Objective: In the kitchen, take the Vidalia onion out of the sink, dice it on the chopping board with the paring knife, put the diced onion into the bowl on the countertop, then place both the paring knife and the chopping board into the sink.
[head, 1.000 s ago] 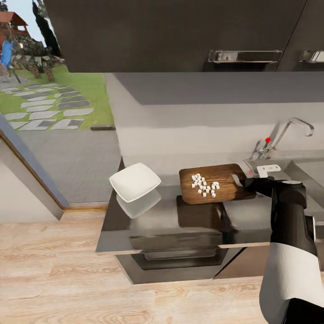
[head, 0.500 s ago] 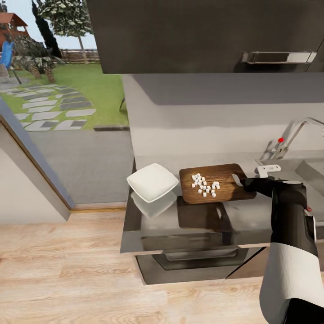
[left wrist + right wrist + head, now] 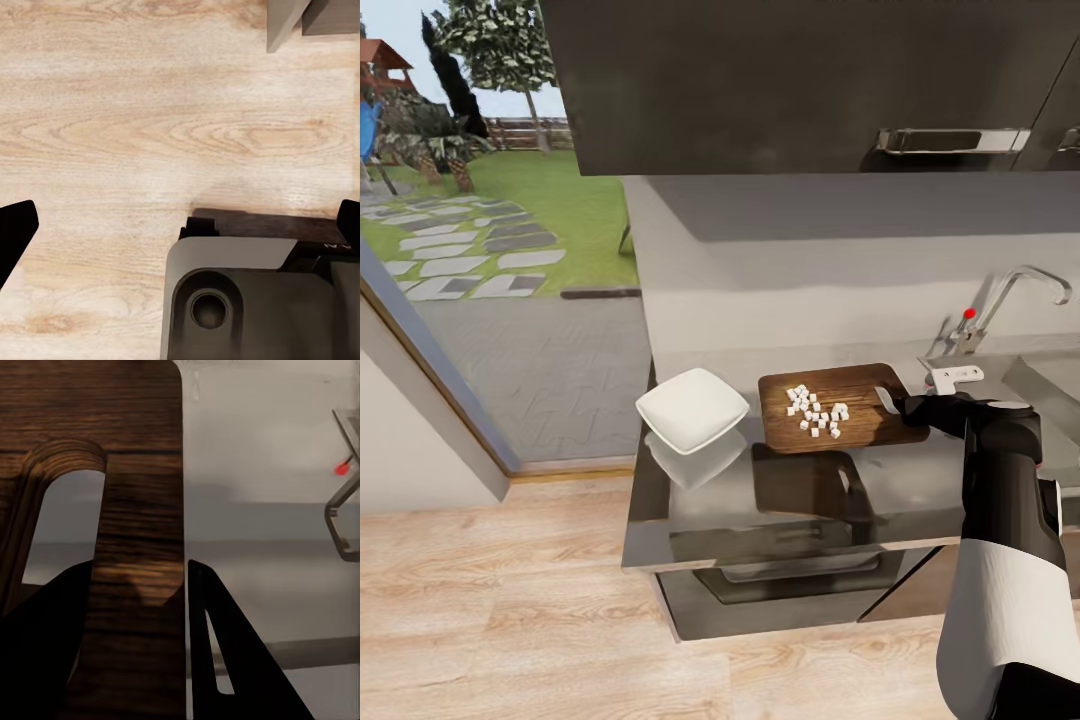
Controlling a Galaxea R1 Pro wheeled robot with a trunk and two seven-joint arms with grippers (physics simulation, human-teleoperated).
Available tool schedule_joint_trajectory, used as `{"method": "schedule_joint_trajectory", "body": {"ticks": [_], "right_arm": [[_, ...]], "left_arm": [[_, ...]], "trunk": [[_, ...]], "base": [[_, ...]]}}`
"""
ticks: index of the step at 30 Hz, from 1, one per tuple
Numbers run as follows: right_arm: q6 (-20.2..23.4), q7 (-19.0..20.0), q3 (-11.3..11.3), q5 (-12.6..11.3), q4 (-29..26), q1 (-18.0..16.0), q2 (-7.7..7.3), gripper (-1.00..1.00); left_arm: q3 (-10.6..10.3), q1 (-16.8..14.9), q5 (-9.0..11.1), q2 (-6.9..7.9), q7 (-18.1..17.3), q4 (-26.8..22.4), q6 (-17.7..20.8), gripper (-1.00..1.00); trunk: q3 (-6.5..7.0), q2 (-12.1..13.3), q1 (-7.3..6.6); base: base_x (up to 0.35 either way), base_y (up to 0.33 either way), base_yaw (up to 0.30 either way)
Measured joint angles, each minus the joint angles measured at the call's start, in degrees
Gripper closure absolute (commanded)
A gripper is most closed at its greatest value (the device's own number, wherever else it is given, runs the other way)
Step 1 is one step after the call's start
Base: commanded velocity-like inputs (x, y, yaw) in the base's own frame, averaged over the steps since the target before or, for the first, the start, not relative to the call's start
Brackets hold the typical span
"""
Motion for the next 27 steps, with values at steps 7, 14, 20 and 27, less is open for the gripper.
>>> {"method": "schedule_joint_trajectory", "body": {"ticks": [7,14,20,27], "right_arm": [[0.0,0.0,0.0,0.0,0.0,0.0,-0.01,1.00],[0.0,0.0,0.0,0.0,0.0,0.0,-0.01,1.00],[-0.1,0.0,0.0,0.1,0.0,0.0,0.02,1.00],[-0.1,0.0,0.1,0.1,0.0,0.0,0.04,1.00]], "left_arm": [[0.0,0.0,0.0,0.00,0.0,0.0,0.0,-1.00],[0.0,0.0,0.0,0.00,0.0,0.0,0.0,-1.00],[0.0,0.0,0.0,0.00,0.0,0.0,0.0,-1.00],[0.0,0.0,0.0,0.01,0.0,0.0,0.0,-1.00]], "trunk": [[0.04,0.0,-0.01],[0.04,0.0,-0.01],[0.04,0.0,-0.01],[0.04,0.0,-0.01]], "base": [[0.096,0.157,-0.002],[0.148,0.245,0.000],[0.153,0.256,0.000],[0.150,0.259,0.000]]}}
